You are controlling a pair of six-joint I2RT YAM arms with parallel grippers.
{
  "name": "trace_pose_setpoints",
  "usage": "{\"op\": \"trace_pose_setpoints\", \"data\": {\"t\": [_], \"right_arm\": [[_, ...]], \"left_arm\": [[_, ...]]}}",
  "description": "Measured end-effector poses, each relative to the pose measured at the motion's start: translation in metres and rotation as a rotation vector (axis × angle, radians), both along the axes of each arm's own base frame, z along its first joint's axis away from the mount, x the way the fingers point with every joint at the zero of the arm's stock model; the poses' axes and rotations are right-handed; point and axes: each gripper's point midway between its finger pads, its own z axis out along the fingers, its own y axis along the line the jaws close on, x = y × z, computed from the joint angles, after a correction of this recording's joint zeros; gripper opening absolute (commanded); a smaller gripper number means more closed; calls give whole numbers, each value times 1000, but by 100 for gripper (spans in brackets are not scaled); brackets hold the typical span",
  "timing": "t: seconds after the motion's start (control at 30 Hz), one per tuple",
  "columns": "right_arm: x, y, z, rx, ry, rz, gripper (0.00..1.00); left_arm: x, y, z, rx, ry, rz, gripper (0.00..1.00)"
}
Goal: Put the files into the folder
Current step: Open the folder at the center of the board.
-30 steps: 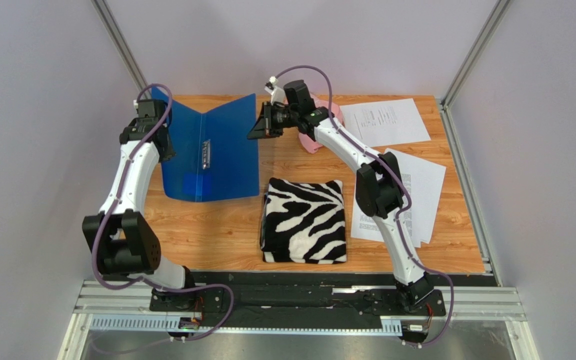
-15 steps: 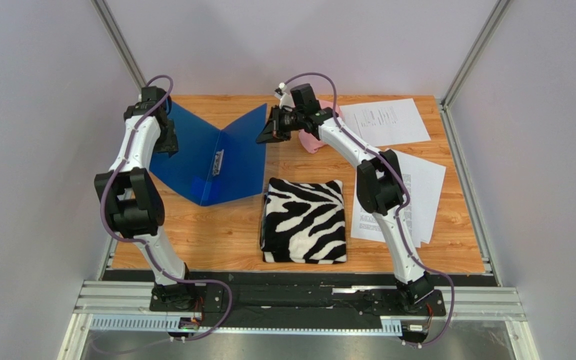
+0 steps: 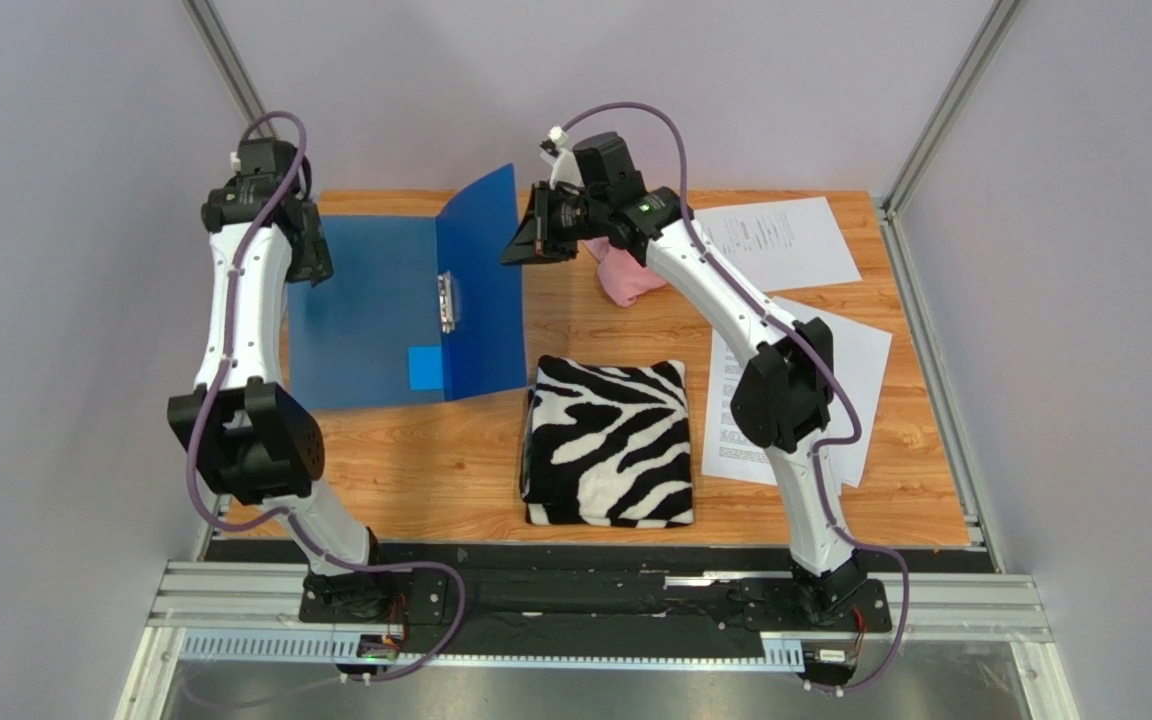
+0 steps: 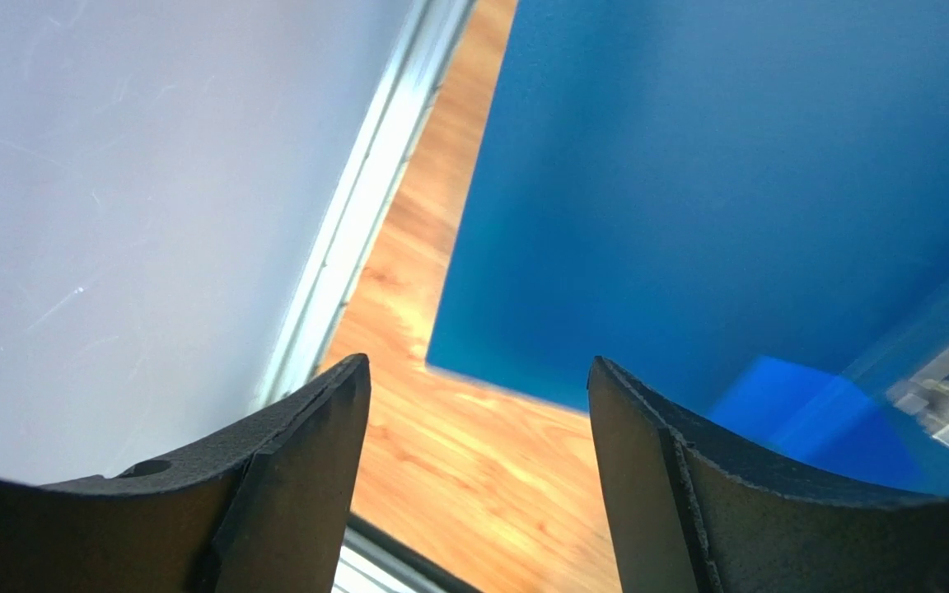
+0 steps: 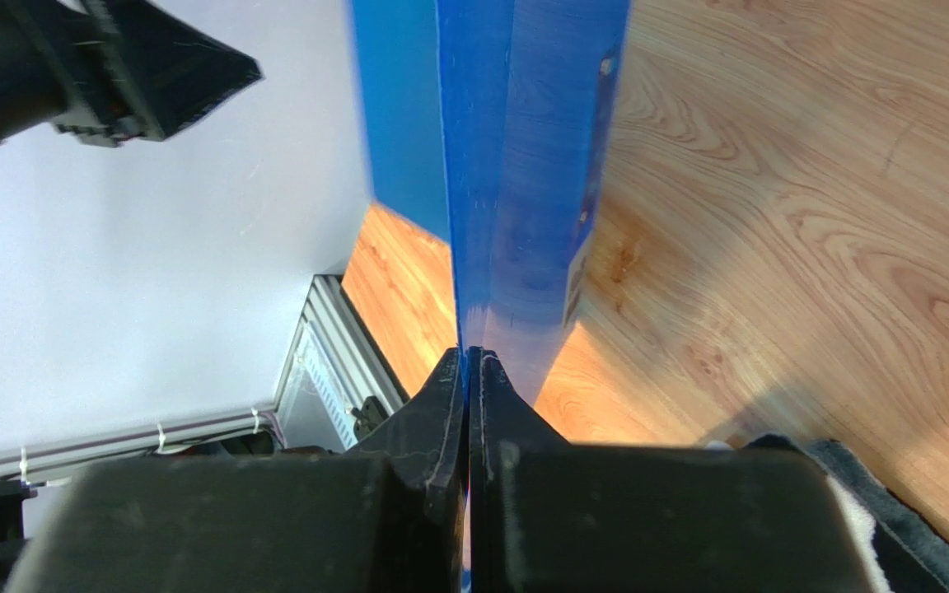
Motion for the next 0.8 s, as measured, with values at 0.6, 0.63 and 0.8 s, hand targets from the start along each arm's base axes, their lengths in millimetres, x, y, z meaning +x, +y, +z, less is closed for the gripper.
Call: {"op": "trace_pose_setpoints", "data": {"t": [0.6,0.63,0.8], "right_arm": [[2,37,-21,127,69,107,0],[3,39,-28,129,82,114,0],[7,41,-58,130,133,144,0]], "left_arm": [[54,-117,7,-595,-362,-211,7],[60,-117,-10,-606,-328,-193,4],[84,-102,-74,-587,-203,-112,0]]}}
